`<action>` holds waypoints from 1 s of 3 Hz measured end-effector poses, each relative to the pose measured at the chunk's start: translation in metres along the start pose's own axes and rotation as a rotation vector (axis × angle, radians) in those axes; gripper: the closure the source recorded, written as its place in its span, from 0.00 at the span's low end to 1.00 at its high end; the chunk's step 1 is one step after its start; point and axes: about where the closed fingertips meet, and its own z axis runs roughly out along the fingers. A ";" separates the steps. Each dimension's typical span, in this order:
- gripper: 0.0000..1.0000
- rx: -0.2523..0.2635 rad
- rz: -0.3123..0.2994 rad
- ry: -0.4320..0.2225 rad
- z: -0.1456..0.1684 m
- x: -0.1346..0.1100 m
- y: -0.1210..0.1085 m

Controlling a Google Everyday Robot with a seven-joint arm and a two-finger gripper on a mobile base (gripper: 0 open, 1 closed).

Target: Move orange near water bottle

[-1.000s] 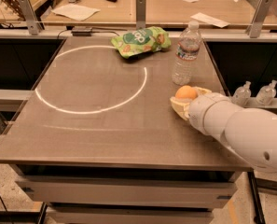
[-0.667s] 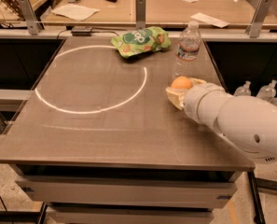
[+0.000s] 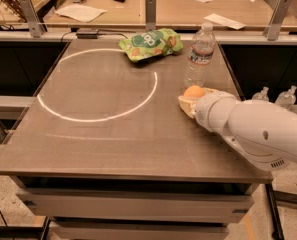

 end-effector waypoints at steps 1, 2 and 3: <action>0.59 -0.004 0.009 0.013 0.005 0.003 0.003; 0.36 -0.004 0.009 0.013 0.005 0.003 0.003; 0.14 -0.023 0.011 0.027 0.008 0.006 0.005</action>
Offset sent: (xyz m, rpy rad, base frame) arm 0.0210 0.0291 0.0202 0.0375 0.1488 0.0498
